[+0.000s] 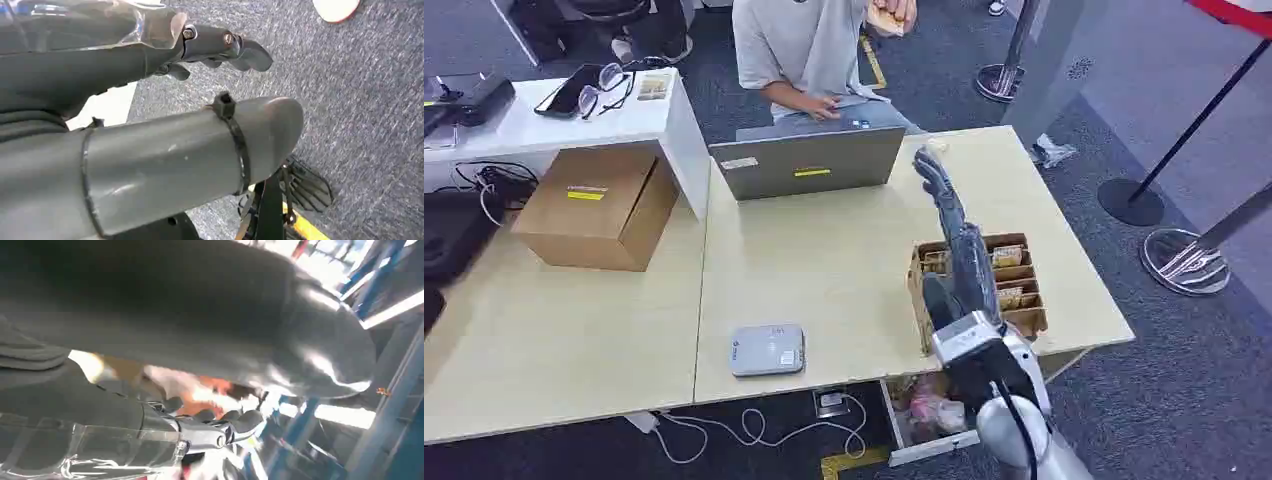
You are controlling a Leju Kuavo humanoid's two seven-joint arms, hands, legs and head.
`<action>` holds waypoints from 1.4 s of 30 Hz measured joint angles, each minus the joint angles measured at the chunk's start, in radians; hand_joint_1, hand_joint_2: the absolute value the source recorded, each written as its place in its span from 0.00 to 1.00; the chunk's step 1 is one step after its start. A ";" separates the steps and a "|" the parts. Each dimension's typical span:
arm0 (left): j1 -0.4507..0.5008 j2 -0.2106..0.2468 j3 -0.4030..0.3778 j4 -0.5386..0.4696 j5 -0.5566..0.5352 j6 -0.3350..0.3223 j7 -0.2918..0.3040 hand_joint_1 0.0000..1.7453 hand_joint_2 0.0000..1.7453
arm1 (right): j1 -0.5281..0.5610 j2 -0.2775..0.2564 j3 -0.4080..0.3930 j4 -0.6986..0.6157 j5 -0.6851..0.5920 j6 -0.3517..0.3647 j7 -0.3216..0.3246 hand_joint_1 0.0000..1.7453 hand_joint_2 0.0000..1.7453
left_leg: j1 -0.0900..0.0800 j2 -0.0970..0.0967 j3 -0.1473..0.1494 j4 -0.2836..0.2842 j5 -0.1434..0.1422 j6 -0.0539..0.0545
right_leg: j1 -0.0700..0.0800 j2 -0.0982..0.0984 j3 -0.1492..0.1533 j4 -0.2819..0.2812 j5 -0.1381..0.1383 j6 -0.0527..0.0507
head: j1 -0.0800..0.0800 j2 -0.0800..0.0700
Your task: Pass the card to the sensor for recognition and then transmit it.
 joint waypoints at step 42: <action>-0.058 -0.018 0.000 0.000 0.011 0.071 0.050 0.00 0.00 | -0.590 -0.014 0.064 0.687 0.517 -0.075 0.169 0.00 1.00 | 0.002 -0.001 0.000 0.000 0.003 -0.002 | 0.001 0.000 0.000 0.001 0.002 -0.002 | 0.000 0.000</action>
